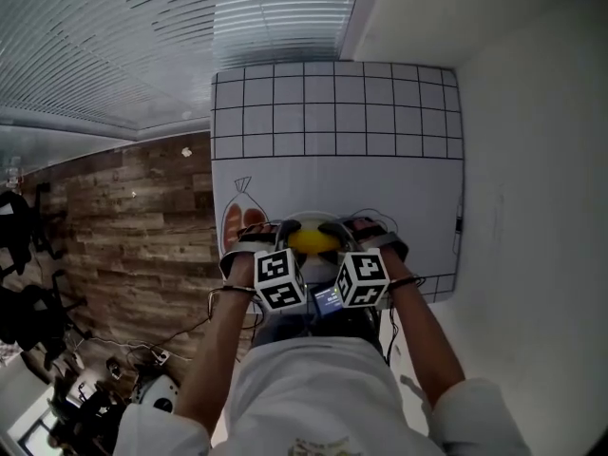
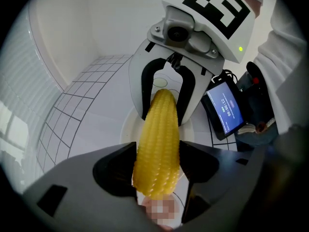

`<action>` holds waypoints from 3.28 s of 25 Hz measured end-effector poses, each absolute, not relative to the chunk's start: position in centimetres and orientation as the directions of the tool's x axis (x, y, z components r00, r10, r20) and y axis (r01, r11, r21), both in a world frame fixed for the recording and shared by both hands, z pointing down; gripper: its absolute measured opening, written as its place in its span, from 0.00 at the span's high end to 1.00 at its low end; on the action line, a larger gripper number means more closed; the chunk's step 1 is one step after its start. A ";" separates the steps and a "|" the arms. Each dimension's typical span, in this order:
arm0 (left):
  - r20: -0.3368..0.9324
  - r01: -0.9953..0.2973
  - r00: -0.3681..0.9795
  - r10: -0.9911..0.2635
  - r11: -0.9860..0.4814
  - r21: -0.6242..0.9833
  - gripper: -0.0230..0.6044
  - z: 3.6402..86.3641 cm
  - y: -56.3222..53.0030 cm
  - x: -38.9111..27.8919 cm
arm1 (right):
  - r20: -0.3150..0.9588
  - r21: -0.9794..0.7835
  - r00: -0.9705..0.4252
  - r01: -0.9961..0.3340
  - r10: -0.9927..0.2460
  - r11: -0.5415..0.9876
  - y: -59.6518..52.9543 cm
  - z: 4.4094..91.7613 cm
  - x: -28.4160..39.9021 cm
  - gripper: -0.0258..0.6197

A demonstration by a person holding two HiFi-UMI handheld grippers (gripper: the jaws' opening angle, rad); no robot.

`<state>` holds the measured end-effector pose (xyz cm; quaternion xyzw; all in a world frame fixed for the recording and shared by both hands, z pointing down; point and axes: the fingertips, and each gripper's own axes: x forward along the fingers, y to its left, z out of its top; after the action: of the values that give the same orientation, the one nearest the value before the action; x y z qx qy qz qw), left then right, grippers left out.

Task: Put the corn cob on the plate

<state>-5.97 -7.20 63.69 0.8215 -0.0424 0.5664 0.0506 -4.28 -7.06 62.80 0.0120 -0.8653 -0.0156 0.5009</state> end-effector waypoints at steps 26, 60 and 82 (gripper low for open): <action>0.914 -0.192 0.400 -0.067 -0.981 0.012 0.51 63.8 -7.3 -6.0 | 0.818 0.056 -0.555 -0.188 -0.153 0.981 -8.5 61.3 -2.2 0.57; 0.082 -0.833 0.554 -0.829 -0.548 0.079 0.95 34.9 -4.0 -14.7 | 0.171 0.035 -0.392 -0.915 -0.904 0.403 -3.4 36.4 2.4 0.95; 0.037 -0.886 0.464 -0.885 -0.464 0.006 0.95 33.2 -1.5 -17.0 | 0.143 0.103 -0.355 -0.923 -0.924 0.370 -1.0 34.7 2.9 0.95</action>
<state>-17.00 -1.50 33.23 0.8554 -0.5177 0.0141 0.0123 2.93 -0.98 34.73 0.5610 -0.8230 -0.0025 0.0884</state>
